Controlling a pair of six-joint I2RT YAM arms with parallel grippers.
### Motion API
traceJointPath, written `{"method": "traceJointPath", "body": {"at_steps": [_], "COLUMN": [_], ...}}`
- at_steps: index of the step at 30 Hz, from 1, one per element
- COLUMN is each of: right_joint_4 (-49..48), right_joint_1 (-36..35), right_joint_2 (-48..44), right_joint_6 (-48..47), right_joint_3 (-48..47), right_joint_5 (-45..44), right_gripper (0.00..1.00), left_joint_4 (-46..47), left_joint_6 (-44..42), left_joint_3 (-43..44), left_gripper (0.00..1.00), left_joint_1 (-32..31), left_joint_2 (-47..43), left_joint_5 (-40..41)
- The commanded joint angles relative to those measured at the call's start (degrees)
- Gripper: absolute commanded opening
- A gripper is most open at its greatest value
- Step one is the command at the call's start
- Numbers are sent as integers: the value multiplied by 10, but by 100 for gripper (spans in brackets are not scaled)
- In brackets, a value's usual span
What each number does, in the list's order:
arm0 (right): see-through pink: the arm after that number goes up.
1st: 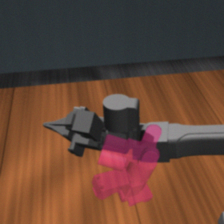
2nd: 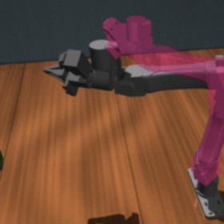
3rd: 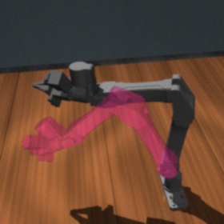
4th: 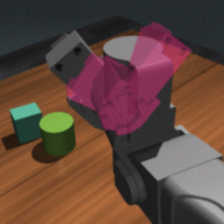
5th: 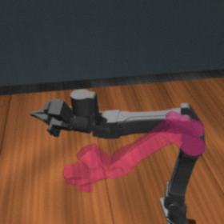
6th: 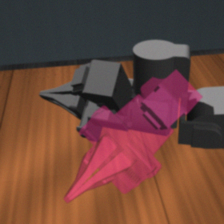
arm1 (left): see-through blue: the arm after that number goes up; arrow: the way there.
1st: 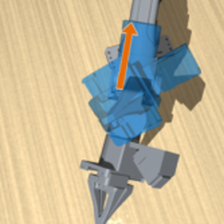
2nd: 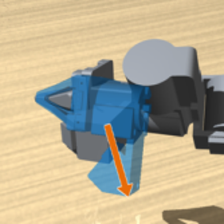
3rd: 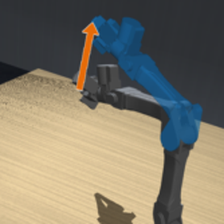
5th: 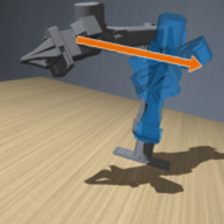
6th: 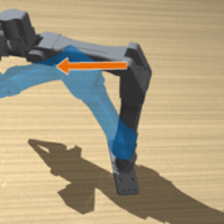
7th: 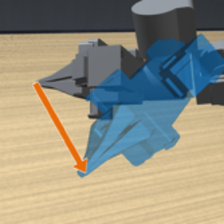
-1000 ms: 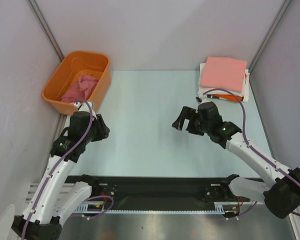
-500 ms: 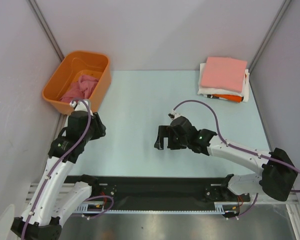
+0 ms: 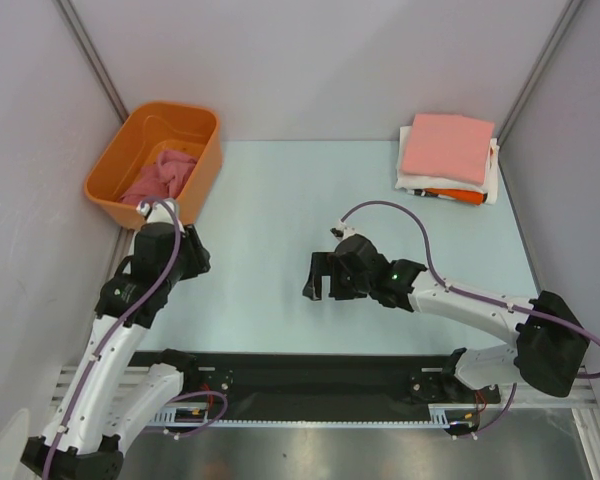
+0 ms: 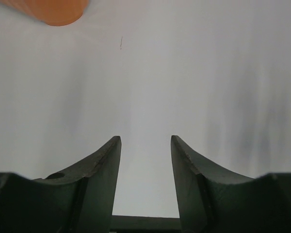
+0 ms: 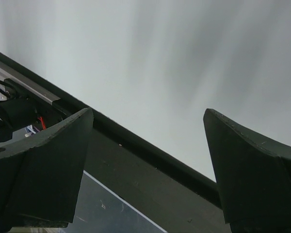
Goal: Fold and stack the t-shirts
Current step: Reset both grippers
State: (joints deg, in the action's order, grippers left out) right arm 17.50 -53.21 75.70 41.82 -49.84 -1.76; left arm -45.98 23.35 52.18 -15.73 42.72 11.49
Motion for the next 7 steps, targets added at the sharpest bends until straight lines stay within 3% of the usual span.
{"method": "traceJointPath", "body": {"at_steps": [1, 7], "right_joint_4": [-27, -41], "right_joint_1": [-5, -15], "right_joint_2": [4, 7], "right_joint_6": [3, -9], "right_joint_3": [-10, -3], "right_joint_5": [-11, -6], "right_gripper": [100, 100], "left_joint_4": [12, 12], "left_joint_6": [-2, -2], "left_joint_3": [-3, -4], "left_gripper": [52, 52], "left_joint_1": [2, 2], "left_joint_2": [-11, -10], "left_joint_5": [8, 10]}}
